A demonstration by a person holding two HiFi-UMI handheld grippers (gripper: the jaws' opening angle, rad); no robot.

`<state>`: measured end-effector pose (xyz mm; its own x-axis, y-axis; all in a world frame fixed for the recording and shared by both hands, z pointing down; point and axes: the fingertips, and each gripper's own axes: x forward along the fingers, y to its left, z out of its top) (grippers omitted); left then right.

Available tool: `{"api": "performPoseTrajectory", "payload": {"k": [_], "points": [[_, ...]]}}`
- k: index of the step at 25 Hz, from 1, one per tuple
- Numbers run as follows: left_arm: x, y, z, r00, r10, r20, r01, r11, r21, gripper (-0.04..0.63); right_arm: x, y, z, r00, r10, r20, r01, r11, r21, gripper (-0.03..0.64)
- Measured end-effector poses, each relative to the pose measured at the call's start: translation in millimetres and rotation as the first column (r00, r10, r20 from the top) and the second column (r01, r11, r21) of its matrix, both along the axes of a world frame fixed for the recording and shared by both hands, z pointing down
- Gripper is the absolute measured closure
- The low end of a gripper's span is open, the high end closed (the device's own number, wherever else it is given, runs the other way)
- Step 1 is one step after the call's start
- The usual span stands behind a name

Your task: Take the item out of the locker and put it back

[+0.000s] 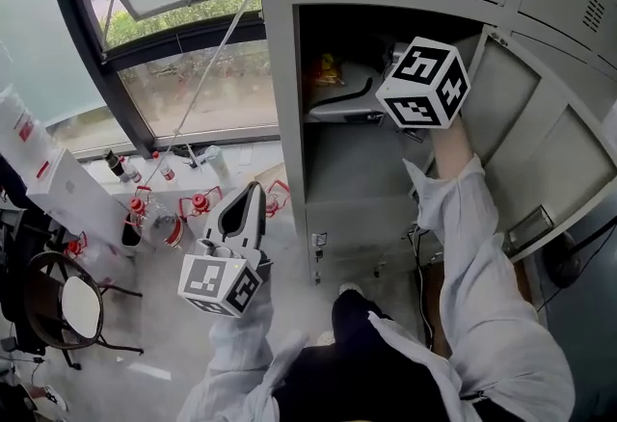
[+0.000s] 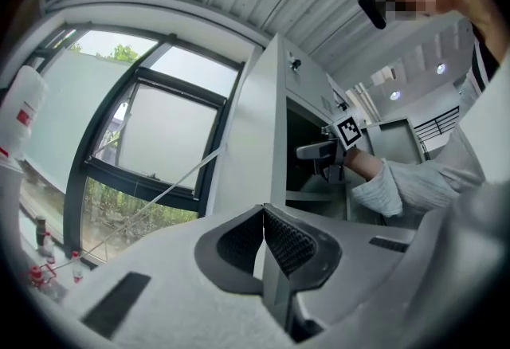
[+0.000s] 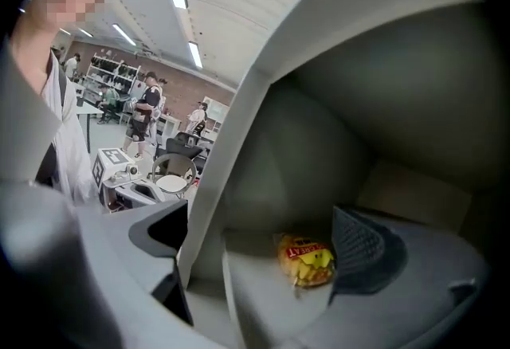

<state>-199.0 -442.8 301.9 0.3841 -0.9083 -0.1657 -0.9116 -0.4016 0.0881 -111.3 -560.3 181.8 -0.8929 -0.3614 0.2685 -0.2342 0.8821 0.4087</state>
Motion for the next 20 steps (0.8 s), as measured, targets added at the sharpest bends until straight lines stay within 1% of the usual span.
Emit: {"api": "performPoseTrajectory", "payload": {"k": [4,7,10,13,17,20], "points": [[-7,-9,-3,0.999,-0.041,-0.005,0.041,0.999,0.005,0.588,-9,-27,5,0.998,-0.030,-0.054,0.028,0.999,-0.039,0.051],[-10,-15,-4,0.998,-0.068,-0.003,0.068,0.998,0.006,0.588,-12,-52,17,0.995,-0.021,-0.097,0.015,0.998,-0.061,0.051],[-13,-21,-5,0.996,-0.091,-0.010,0.091,0.996,0.003,0.588,-14,-73,29,0.994,-0.015,-0.113,0.002,0.993,-0.118,0.051],[-14,-27,-6,0.994,-0.105,-0.005,0.105,0.994,0.003,0.588,-15,-93,41,0.990,-0.008,-0.141,-0.019,0.983,-0.183,0.051],[-16,-30,-4,0.993,-0.120,-0.005,0.120,0.993,0.001,0.588,-16,-106,53,0.987,-0.036,-0.158,-0.011,0.959,-0.285,0.051],[-18,-32,-3,0.991,-0.130,-0.007,0.130,0.991,0.000,0.588,-17,-111,58,0.981,-0.031,-0.190,-0.032,0.947,-0.321,0.051]]}}
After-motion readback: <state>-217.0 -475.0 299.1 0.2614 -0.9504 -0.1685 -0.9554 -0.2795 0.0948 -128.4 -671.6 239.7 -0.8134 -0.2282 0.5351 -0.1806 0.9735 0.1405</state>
